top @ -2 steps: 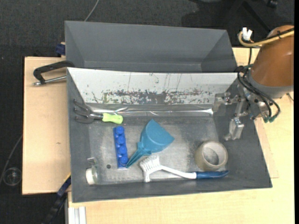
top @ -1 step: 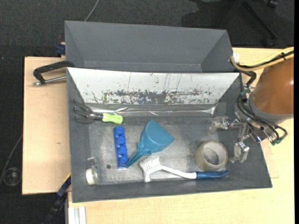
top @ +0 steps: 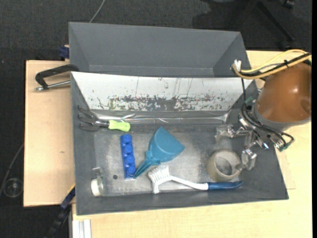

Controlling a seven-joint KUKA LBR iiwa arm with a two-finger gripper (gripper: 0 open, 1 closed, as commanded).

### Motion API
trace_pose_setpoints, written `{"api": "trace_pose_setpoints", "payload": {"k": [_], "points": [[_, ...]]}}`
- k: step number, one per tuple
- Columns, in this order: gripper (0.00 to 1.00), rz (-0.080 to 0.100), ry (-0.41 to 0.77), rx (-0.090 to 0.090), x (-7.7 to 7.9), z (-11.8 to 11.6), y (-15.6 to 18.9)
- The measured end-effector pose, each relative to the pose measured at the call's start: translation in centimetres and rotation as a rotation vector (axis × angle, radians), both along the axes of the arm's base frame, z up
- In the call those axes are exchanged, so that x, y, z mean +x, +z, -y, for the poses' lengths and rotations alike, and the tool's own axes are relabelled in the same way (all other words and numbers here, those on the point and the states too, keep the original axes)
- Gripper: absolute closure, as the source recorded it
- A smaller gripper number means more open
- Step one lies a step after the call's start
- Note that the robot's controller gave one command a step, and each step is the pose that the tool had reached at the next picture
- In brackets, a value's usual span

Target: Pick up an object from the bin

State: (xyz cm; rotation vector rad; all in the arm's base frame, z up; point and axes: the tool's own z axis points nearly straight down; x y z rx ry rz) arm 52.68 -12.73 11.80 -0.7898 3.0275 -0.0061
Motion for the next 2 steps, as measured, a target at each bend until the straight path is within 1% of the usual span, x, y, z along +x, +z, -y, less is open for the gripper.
{"api": "trace_pose_setpoints", "payload": {"k": [1, 2], "points": [[0.00, -0.005, -0.224, 0.004, 0.2, -3.3, -3.8], [1.00, 0.010, -0.030, 0.001, -0.6, -5.9, -4.6]]}}
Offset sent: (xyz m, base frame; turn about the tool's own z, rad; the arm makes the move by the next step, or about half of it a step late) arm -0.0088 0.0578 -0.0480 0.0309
